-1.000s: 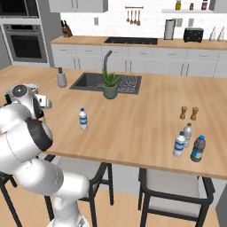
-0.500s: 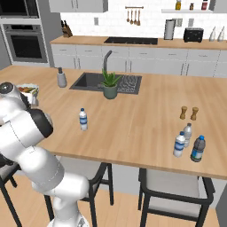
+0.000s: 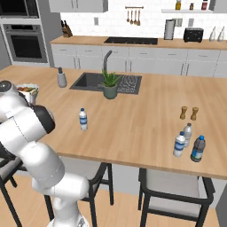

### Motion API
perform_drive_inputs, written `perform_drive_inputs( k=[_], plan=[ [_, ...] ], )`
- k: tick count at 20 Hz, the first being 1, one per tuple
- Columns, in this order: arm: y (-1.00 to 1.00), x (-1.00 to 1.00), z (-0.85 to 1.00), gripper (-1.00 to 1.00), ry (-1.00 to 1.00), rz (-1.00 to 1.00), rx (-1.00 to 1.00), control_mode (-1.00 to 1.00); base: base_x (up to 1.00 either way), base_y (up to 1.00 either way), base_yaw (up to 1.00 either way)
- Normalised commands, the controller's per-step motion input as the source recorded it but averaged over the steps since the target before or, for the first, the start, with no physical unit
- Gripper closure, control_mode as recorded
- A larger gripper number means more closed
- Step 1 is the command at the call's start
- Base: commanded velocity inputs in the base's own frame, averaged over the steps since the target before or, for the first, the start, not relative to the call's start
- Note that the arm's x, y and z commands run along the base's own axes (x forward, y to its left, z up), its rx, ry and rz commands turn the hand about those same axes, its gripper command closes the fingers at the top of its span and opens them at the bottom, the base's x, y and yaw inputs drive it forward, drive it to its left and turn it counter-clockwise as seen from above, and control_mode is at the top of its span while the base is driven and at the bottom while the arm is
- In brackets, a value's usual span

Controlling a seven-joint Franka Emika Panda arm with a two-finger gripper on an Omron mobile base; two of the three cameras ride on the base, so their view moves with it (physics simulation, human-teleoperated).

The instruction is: Move the plastic bottles in the middle to the plastics group, and the glass bottles in the middle to the glass group.

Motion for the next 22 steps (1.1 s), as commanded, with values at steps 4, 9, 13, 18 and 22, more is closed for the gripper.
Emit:
perform_drive_inputs(
  k=[4,9,13,18,22],
  plan=[
    [0.27,0.00,0.00,1.00,0.00,0.01,0.00,-1.00,0.00,0.00,0.00],
    [0.11,0.00,0.00,1.00,0.00,0.02,0.00,-1.00,0.00,0.00,0.00],
    [0.03,0.00,0.00,1.00,0.00,0.00,0.00,-1.00,0.00,0.00,0.00],
    [0.25,0.02,0.00,1.00,0.00,0.00,0.00,-1.00,0.00,0.00,0.00],
    [0.27,0.16,0.00,1.00,0.00,0.00,0.00,-1.00,0.00,0.00,0.00]
  ],
)
